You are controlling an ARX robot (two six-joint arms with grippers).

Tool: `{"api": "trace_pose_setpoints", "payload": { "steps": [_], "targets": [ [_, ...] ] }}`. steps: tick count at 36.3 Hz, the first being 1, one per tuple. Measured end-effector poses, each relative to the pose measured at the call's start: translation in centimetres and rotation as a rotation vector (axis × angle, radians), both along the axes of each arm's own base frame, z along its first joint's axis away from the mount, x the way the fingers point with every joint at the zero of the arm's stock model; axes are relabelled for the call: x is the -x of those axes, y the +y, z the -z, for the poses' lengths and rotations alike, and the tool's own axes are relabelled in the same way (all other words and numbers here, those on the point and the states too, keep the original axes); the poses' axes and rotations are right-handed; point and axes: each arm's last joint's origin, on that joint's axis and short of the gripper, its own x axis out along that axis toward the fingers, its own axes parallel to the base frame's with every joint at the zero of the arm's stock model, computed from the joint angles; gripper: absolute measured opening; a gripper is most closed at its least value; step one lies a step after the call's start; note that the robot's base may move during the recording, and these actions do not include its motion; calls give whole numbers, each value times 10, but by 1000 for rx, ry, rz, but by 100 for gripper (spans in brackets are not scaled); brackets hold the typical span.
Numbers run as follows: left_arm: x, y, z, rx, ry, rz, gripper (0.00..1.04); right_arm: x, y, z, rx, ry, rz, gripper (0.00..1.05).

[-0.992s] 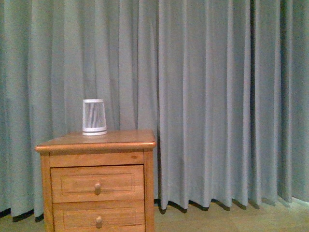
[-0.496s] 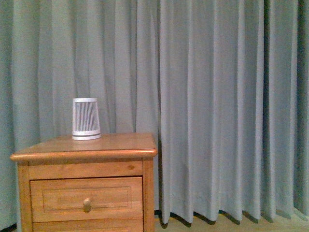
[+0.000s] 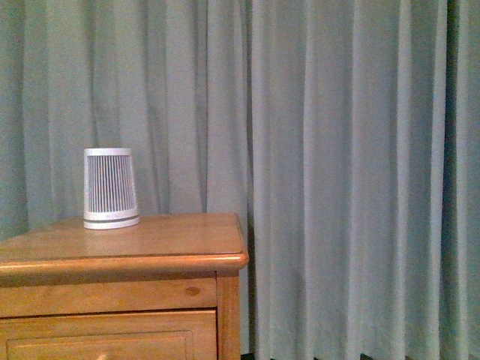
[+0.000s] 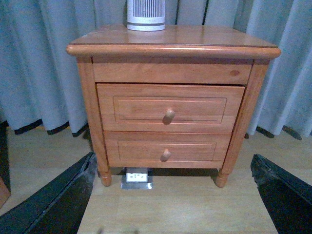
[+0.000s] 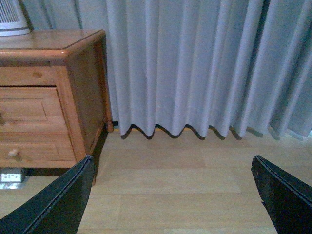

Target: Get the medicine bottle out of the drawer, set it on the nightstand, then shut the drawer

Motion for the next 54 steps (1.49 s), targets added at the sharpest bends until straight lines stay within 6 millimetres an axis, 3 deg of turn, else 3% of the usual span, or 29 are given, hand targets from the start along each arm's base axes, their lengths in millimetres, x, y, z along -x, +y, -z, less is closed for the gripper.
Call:
{"api": "trace_pose_setpoints", "payload": {
  "steps": [4,7,10,16,20,24,33,38,43,54],
  "targets": [
    [0,0,0,0,0,0,98,0,0,0,0,1,0,98],
    [-5,-2,4,135,153,60,98,0,0,0,0,1,1,98],
    [-19,-1,8,203,216,56,98,0,0,0,0,1,1,98],
    [-54,-3,-2,193,177,69,98,0,0,0,0,1,0,98],
    [-98,-8,-7,157,136,79,98,0,0,0,0,1,0,98],
    [-136,-13,3,159,163,74,98,0,0,0,0,1,0,98],
    [-233,-33,52,88,260,57,98,0,0,0,0,1,0,98],
    [-272,-35,74,54,262,58,98,0,0,0,0,1,0,98],
    [-294,-34,90,47,261,68,98,0,0,0,0,1,0,98],
    [-317,-28,111,41,255,72,98,0,0,0,0,1,0,98]
  ]
}}
